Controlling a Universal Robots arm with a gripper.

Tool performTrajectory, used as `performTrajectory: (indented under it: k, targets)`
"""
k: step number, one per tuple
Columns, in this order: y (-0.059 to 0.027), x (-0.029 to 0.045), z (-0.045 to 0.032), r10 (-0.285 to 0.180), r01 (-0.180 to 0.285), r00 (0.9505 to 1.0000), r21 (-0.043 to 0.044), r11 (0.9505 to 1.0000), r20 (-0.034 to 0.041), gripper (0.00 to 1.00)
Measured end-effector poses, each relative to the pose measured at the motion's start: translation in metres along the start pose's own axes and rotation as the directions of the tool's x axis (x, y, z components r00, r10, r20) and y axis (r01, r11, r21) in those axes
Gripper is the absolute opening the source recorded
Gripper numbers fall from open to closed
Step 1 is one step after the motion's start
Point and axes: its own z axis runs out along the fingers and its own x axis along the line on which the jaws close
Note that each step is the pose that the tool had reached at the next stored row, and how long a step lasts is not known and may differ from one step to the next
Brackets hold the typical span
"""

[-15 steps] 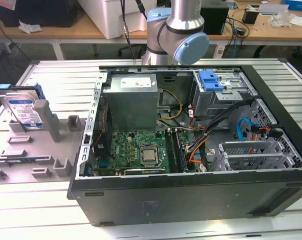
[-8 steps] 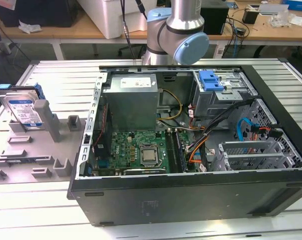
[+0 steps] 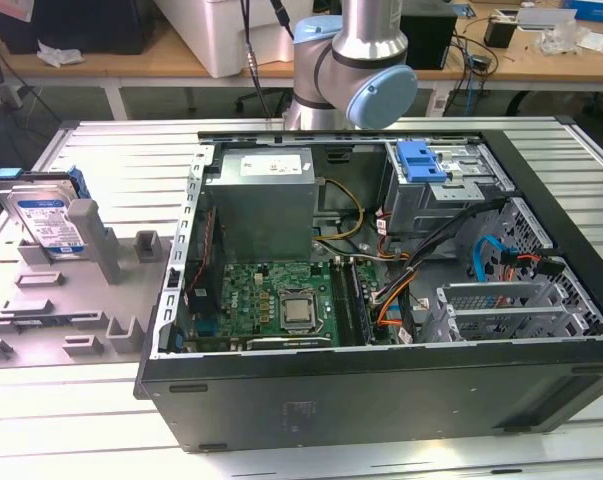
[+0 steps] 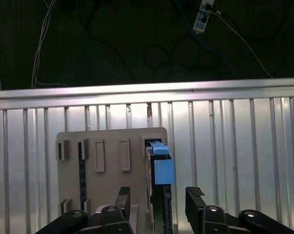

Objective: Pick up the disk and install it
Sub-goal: 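Pick up the disk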

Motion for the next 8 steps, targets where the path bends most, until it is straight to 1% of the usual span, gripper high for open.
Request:
performTrajectory:
  k: [3,8]
  targets:
    - [0.0,-0.0007,0.0015,0.0,0.0,1.0,0.0001,1.0,0.0,0.57]
    - [0.0002,-0.0047,0.004,0.0,0.0,1.0,0.0002,1.0,0.0001,0.57]
